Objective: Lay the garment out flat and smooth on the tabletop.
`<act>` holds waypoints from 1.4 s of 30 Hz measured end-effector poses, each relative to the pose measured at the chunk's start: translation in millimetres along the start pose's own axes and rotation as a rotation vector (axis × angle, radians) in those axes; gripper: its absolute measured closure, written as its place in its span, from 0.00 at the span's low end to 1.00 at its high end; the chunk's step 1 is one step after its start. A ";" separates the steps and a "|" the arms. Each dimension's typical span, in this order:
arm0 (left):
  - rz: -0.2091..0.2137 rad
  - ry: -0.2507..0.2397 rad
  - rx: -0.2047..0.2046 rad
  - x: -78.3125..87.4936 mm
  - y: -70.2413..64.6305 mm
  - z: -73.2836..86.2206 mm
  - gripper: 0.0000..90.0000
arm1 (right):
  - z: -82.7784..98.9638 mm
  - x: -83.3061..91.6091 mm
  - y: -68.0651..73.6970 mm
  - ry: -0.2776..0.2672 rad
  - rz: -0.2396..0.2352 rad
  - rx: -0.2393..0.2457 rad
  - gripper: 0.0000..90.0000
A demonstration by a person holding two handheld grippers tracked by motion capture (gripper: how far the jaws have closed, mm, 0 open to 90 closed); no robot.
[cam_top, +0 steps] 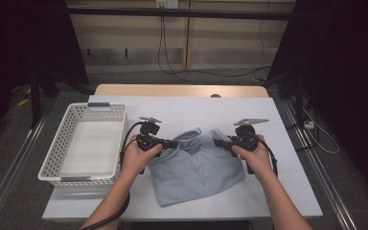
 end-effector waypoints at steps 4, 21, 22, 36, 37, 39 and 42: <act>0.002 -0.015 0.007 -0.2 0.3 -1.2 0.93 | 3.3 12.4 14.1 -0.039 -0.089 0.048 0.92; -0.024 -0.055 -0.042 -11.7 0.4 -10.7 0.41 | 64.8 12.0 79.5 0.019 -0.215 0.221 0.93; -0.026 -0.064 -0.056 -14.3 -0.9 -12.2 0.37 | 66.4 11.0 81.5 0.020 -0.213 0.226 0.93; 0.033 0.122 -0.122 -49.7 -15.8 9.0 0.64 | 68.4 10.2 85.5 0.010 -0.190 0.209 0.91; 0.029 0.146 -0.127 -51.6 -17.5 12.6 0.70 | 68.4 10.0 85.3 0.011 -0.188 0.202 0.90; 0.042 0.174 -0.100 -53.5 -18.1 16.8 0.80 | 68.4 10.2 85.1 0.015 -0.190 0.190 0.88; 0.040 0.188 -0.059 -53.7 -15.9 22.3 0.87 | 68.1 11.9 85.7 0.016 -0.199 0.178 0.80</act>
Point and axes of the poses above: each handheld gripper's, and its own axes: x roughly backward along the jaws, z roughly out of its underside, y roughly to its left, the point moved 6 cm from there along -x, roughly forward along the jaws, and after that the axes turned 15 degrees about z, right-handed, at the moved point
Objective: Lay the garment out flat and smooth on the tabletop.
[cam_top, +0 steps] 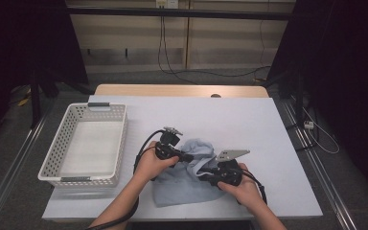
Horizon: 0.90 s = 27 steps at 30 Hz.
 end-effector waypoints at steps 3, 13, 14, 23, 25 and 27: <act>0.019 -0.002 0.017 0.6 0.7 3.7 0.90 | -1.3 5.7 0.9 -0.003 -0.012 0.000 0.68; 0.003 -0.009 0.008 0.3 1.7 6.6 0.91 | -13.8 37.9 -14.2 -0.025 0.021 -0.005 0.43; 0.010 -0.008 0.003 0.1 1.2 6.6 0.91 | -14.9 40.6 -17.9 -0.034 0.024 -0.016 0.43; -0.013 0.003 -0.011 0.2 0.9 6.1 0.91 | -35.3 48.2 -38.4 -0.061 0.060 -0.059 0.40; -0.006 0.001 -0.013 0.3 0.8 6.1 0.91 | -39.3 49.2 -41.2 -0.063 0.067 -0.064 0.40; -0.008 0.005 -0.014 0.9 1.2 6.5 0.91 | -42.5 50.8 -45.1 -0.069 0.068 -0.073 0.42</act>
Point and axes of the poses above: each handheld gripper's, and its own axes: x roughly backward along the jaws, z roughly out of its underside, y roughly to its left, the point moved 6 cm from there along -x, roughly forward along the jaws, and after that the axes turned 15 degrees about z, right-handed, at the moved point
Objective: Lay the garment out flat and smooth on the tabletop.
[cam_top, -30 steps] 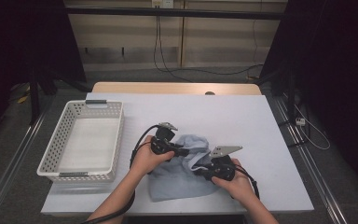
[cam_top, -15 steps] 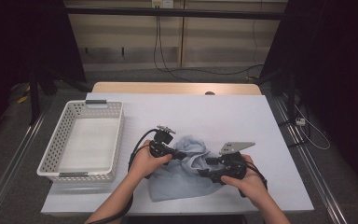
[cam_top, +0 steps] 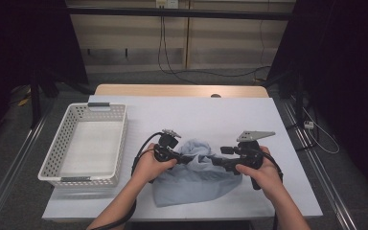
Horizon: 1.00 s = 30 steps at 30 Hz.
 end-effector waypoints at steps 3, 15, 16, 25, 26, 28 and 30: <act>-0.005 0.007 0.000 1.6 0.6 1.0 0.91 | -1.7 2.6 -8.9 -0.013 0.024 -0.015 0.43; -0.007 0.019 -0.010 1.6 -0.6 2.0 0.91 | 14.0 -26.5 -34.2 0.055 0.103 -0.137 0.44; -0.006 0.020 -0.010 1.6 -0.6 2.0 0.91 | 14.7 -30.6 -33.6 0.068 0.107 -0.134 0.44; -0.009 0.037 -0.012 2.3 -1.3 3.3 0.91 | 22.6 -56.2 -24.8 0.136 0.034 -0.166 0.51; -0.010 0.037 -0.012 2.4 -1.3 3.3 0.91 | 22.6 -57.7 -23.0 0.136 0.023 -0.162 0.63; -0.007 0.039 -0.009 2.5 -1.7 3.7 0.91 | 21.0 -57.2 -17.4 0.120 -0.022 -0.136 0.81; -0.016 0.041 -0.009 3.1 -1.8 3.7 0.91 | 19.4 -55.1 -15.6 0.107 -0.012 -0.103 0.92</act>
Point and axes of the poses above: each handheld gripper's, and its own axes: x roughly backward along the jaws, z roughly out of its underside, y roughly to its left, the point moved 6 cm from there along -x, roughly forward along the jaws, and after that the axes turned 15 degrees about z, right-handed, at the moved point
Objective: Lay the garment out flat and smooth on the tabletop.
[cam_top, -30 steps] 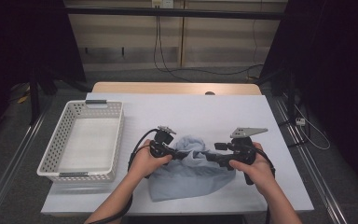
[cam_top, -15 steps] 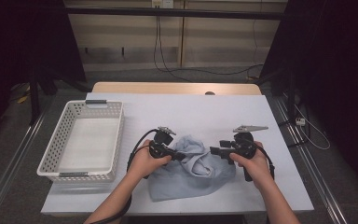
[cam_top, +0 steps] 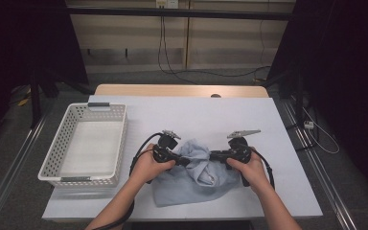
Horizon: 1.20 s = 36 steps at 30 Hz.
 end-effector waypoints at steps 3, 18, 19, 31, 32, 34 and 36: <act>0.007 0.002 -0.001 2.0 -1.0 -0.9 0.91 | -3.9 6.4 -1.0 -0.036 0.008 0.000 0.93; 0.044 -0.152 0.031 45.0 -3.7 -19.8 0.91 | -30.3 46.5 -12.0 -0.192 0.051 0.024 0.95; 0.047 -0.162 0.035 47.4 -3.2 -20.4 0.91 | -30.5 47.7 -12.1 -0.191 0.057 0.031 0.95; 0.042 -0.289 0.083 72.8 9.5 -23.6 0.91 | -37.7 56.0 -19.6 -0.239 0.094 0.014 0.95; 0.045 -0.290 0.086 73.4 10.6 -22.9 0.91 | -38.6 57.2 -20.5 -0.242 0.097 0.013 0.95; 0.049 -0.290 0.093 73.0 10.9 -22.3 0.91 | -39.7 57.7 -20.9 -0.240 0.097 0.019 0.95; 0.049 -0.284 0.091 71.8 10.1 -22.5 0.91 | -39.6 56.8 -19.8 -0.232 0.098 0.028 0.95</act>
Point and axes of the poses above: each handheld gripper's, and its own axes: x roughly backward along the jaws, z roughly out of its underside, y roughly to its left, the point moved 6 cm from there along -x, roughly forward along the jaws, and after that the axes turned 15 degrees about z, right-handed, at the moved point
